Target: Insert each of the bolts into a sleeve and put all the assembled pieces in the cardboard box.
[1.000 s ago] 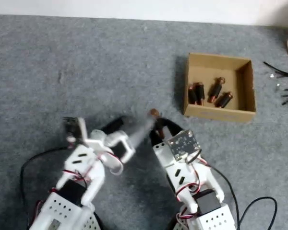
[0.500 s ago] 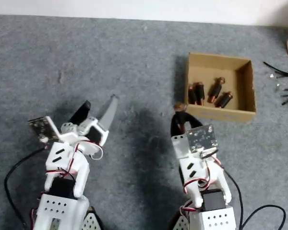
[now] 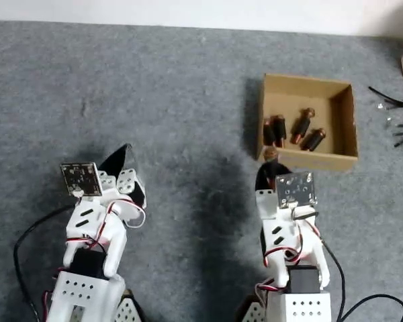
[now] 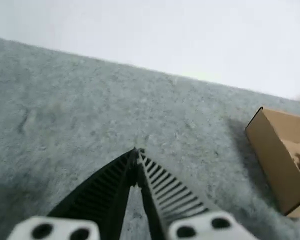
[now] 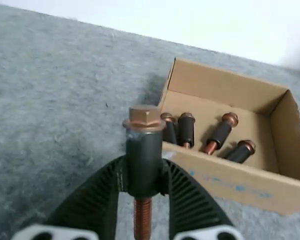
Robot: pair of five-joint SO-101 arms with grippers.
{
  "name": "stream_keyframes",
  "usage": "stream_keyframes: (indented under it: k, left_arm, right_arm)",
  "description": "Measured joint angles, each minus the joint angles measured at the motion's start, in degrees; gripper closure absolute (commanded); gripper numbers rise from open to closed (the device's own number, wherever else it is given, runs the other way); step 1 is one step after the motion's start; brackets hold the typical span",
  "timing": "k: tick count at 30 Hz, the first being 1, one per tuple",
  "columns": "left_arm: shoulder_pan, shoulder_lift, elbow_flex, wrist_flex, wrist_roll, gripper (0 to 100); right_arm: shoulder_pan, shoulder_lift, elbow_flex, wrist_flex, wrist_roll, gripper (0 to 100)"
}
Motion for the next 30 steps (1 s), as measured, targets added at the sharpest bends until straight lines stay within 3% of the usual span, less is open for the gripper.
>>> stream_keyframes:
  k: [6, 8, 12, 14, 23, 30]
  left_arm:
    - [0.0, 0.0, 0.0, 5.54, -2.37, 99]
    - [0.0, 0.0, -0.26, 8.44, -7.03, 99]
    - [0.18, 0.0, -2.02, 17.76, -22.95, 99]
    - [0.18, 0.0, -2.46, 20.75, -26.55, 99]
    - [-0.09, 0.0, -2.55, 21.63, -26.64, 99]
    - [-0.09, 0.0, -2.55, 21.63, -26.73, 99]
  right_arm:
    - [0.0, 0.0, 0.0, 2.29, 0.0, 99.4]
    - [0.0, 0.0, 0.0, 3.69, 0.0, 99.4]
    - [0.18, 0.0, 0.0, 4.22, 0.0, 99.4]
    - [1.23, 0.0, 0.0, 4.22, -0.26, 99.4]
    - [1.49, 1.93, -1.76, 4.31, -2.81, 99.4]
    - [1.41, 28.31, -18.64, 2.37, -8.62, 99.4]
